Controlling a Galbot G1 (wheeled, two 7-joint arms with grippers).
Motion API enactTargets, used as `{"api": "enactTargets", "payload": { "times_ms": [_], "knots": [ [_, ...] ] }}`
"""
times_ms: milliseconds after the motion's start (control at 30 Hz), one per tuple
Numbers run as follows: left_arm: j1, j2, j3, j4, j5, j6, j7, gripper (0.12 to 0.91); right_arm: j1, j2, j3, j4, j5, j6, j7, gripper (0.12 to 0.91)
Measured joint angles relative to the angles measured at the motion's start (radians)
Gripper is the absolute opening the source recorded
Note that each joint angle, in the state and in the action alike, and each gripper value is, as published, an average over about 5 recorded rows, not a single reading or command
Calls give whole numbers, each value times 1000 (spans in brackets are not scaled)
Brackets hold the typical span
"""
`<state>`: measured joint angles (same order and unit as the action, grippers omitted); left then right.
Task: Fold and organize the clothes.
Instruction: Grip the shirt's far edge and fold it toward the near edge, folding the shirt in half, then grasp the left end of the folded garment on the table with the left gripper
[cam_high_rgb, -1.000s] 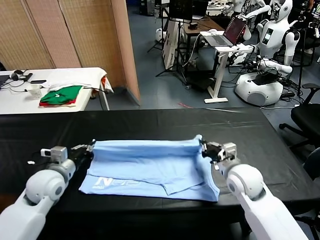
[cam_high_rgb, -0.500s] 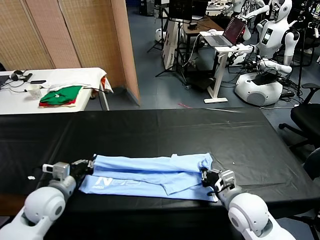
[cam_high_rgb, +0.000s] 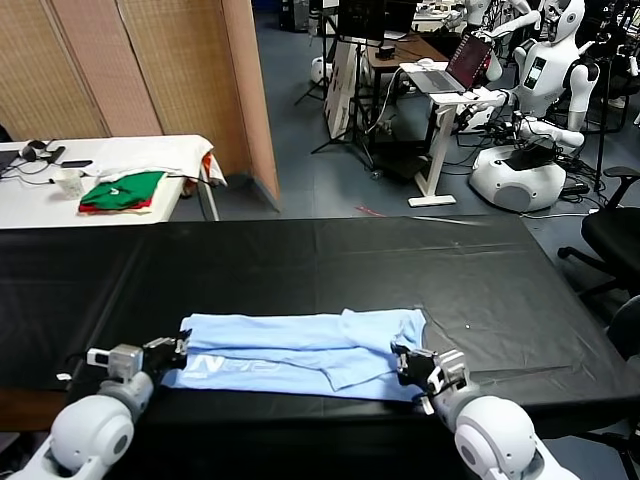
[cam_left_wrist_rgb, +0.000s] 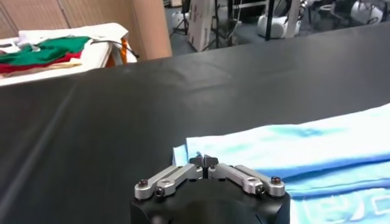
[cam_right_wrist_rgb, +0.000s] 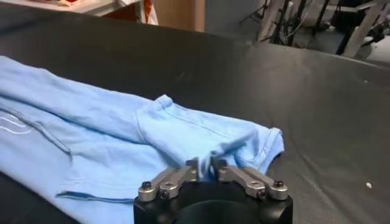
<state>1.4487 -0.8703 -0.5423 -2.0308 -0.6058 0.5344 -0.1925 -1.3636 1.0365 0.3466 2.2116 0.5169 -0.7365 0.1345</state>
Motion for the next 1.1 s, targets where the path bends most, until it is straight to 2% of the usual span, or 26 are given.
{"api": "enactTargets", "payload": {
  "times_ms": [100,200,300,567,800,900,967,1033,1100],
  "knots": [
    [2,-4,-19,-6,-5,0,-4,667,0,18,38,7,10,2,28,875],
    [-11,-11,-28,-5,-43,-15,-9,826,18,46,63,-17,16,24,64,903],
    [-35,-22,-23,6,-89,-40,-12,895,46,85,69,-62,12,56,87,906],
    [-122,-66,23,68,-124,-55,-2,907,104,184,64,-177,-27,112,113,907],
    [-140,-78,49,122,-124,-47,0,907,137,230,54,-247,-34,119,114,895],
    [-143,-79,51,136,-124,-44,0,907,140,245,50,-269,-51,129,112,813],
    [-145,-80,51,145,-124,-43,0,898,140,253,47,-279,-62,137,111,717],
    [-146,-82,52,155,-125,-42,0,844,139,260,44,-287,-71,143,110,620],
    [-148,-85,52,163,-131,-39,0,735,140,266,43,-295,-78,148,109,493]
  ]
}}
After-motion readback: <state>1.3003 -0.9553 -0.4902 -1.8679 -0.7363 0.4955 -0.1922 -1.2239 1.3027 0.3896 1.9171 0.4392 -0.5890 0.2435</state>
